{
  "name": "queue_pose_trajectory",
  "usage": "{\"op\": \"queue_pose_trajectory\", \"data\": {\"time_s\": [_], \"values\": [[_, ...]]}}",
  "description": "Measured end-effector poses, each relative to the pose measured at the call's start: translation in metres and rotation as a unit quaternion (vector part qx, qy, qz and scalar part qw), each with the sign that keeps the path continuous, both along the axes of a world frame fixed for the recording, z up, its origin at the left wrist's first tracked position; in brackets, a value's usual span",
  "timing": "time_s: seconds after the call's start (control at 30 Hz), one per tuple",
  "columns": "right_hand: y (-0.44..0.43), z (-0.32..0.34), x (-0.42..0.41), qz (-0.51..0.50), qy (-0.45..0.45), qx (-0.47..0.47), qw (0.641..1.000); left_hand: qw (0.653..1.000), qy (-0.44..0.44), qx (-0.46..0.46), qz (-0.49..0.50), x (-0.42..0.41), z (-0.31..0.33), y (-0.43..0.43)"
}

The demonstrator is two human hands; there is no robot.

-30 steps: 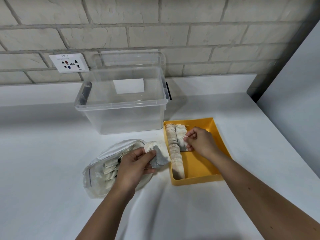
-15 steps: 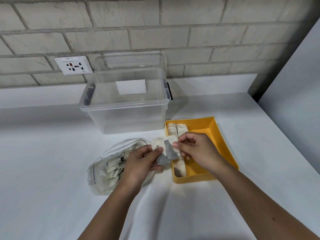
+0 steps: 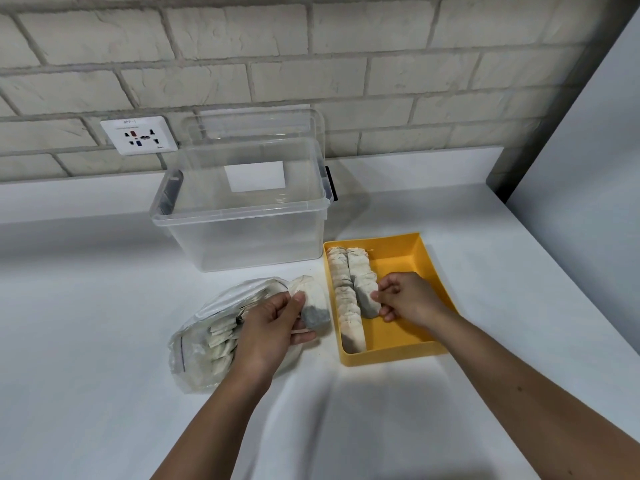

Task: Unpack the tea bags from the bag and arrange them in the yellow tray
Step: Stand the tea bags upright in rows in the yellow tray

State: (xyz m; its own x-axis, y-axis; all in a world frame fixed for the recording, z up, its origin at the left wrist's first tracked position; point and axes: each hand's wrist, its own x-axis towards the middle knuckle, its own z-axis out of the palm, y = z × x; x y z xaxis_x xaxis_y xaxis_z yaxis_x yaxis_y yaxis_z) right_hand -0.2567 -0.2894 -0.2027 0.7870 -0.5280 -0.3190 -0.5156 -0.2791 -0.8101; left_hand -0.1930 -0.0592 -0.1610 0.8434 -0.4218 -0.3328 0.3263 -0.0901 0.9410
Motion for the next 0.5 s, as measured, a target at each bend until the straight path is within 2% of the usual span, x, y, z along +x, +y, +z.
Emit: {"op": "queue_pose_trajectory", "data": {"time_s": [0.13, 0.5], "values": [[-0.001, 0.000, 0.009, -0.023, -0.013, -0.022, 0.999, 1.000, -0.003, -0.003, -0.002, 0.001, 0.001, 0.002], [0.001, -0.004, 0.019, -0.067, -0.009, -0.005, 0.998, 1.000, 0.013, 0.002, 0.003, 0.003, -0.005, 0.003]]}}
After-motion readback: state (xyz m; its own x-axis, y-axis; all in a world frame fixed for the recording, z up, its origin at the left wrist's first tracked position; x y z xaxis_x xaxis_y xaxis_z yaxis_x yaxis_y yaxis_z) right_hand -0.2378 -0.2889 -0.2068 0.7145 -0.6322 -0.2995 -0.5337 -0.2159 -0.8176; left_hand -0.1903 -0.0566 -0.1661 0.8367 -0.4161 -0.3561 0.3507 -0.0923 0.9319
